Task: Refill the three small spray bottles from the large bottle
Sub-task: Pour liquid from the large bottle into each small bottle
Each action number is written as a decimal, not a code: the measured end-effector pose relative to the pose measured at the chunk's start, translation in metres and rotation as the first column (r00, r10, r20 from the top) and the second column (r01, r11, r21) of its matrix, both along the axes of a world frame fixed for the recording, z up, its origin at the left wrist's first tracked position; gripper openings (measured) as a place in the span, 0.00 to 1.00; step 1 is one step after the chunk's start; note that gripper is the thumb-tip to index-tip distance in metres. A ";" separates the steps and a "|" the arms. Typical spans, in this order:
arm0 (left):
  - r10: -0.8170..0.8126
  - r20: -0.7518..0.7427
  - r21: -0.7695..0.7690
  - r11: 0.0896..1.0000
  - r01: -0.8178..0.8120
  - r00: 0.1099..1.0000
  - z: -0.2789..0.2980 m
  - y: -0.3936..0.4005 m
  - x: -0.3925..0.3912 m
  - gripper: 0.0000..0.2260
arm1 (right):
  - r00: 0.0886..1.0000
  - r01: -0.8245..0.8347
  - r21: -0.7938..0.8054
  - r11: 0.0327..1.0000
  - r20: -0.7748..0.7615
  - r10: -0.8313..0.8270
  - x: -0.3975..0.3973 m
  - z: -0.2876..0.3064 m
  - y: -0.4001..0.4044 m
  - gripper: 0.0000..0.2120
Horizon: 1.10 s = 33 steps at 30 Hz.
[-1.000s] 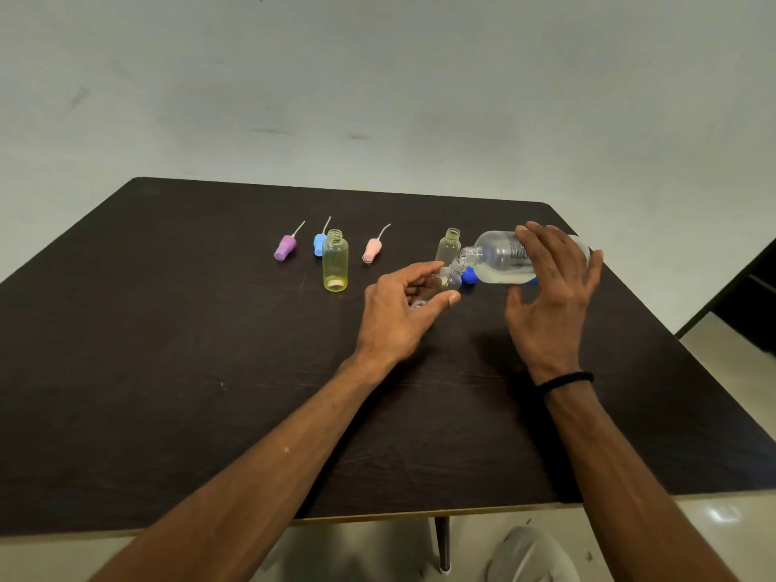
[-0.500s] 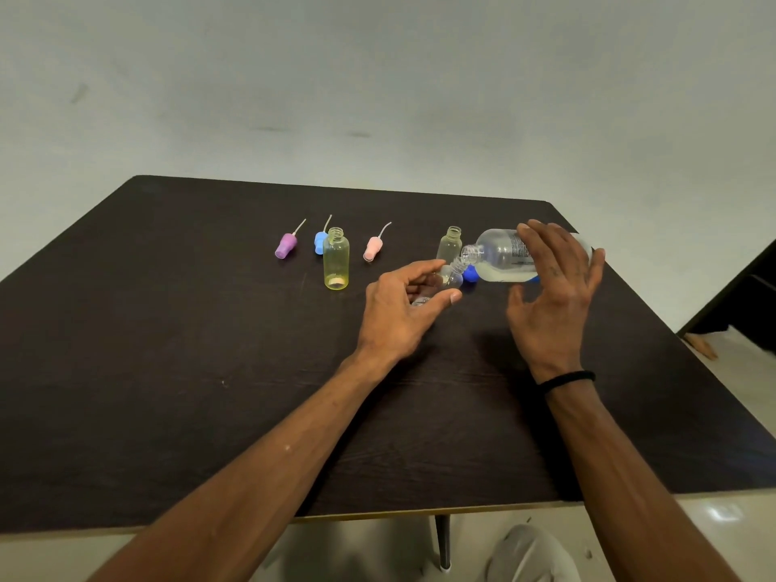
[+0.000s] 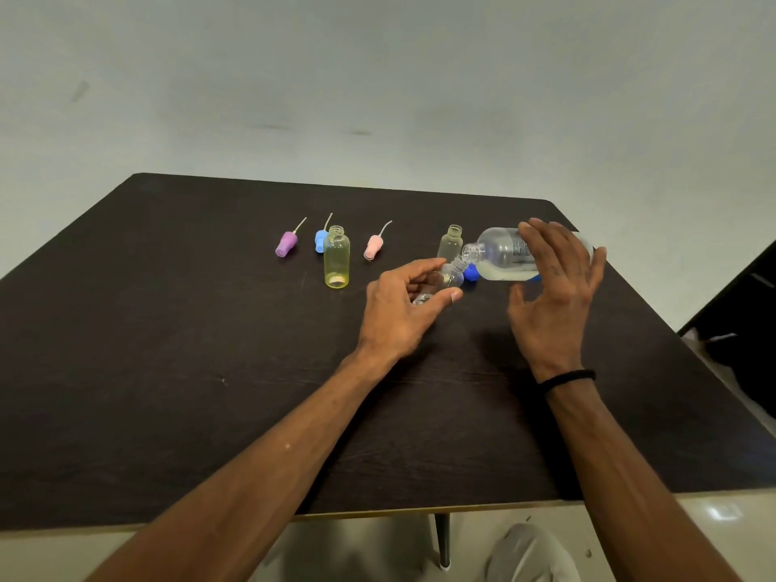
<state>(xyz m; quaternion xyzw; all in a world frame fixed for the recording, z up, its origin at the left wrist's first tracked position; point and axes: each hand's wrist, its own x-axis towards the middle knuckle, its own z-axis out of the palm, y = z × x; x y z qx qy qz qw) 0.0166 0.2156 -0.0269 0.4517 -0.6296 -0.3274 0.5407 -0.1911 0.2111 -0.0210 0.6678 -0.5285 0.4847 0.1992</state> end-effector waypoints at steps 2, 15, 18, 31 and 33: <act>0.003 0.008 -0.002 1.000 -0.003 1.000 0.000 0.000 0.000 0.23 | 1.000 0.002 0.000 1.000 0.000 -0.002 0.000 0.000 0.000 0.40; 0.008 0.028 -0.012 1.000 -0.008 1.000 0.001 0.001 0.001 0.23 | 1.000 0.008 0.016 1.000 -0.005 -0.008 0.000 0.000 -0.001 0.40; 0.007 0.029 -0.011 1.000 -0.007 1.000 0.001 0.001 0.001 0.23 | 1.000 0.009 0.015 1.000 -0.004 -0.009 0.000 0.000 -0.001 0.40; 0.007 0.025 -0.007 1.000 -0.006 1.000 -0.001 0.000 0.000 0.23 | 1.000 0.018 0.010 1.000 -0.007 -0.018 0.000 0.000 -0.002 0.39; 0.006 0.028 -0.009 1.000 -0.006 1.000 -0.001 -0.001 0.000 0.23 | 1.000 0.019 0.011 1.000 -0.008 -0.019 0.000 0.000 -0.002 0.39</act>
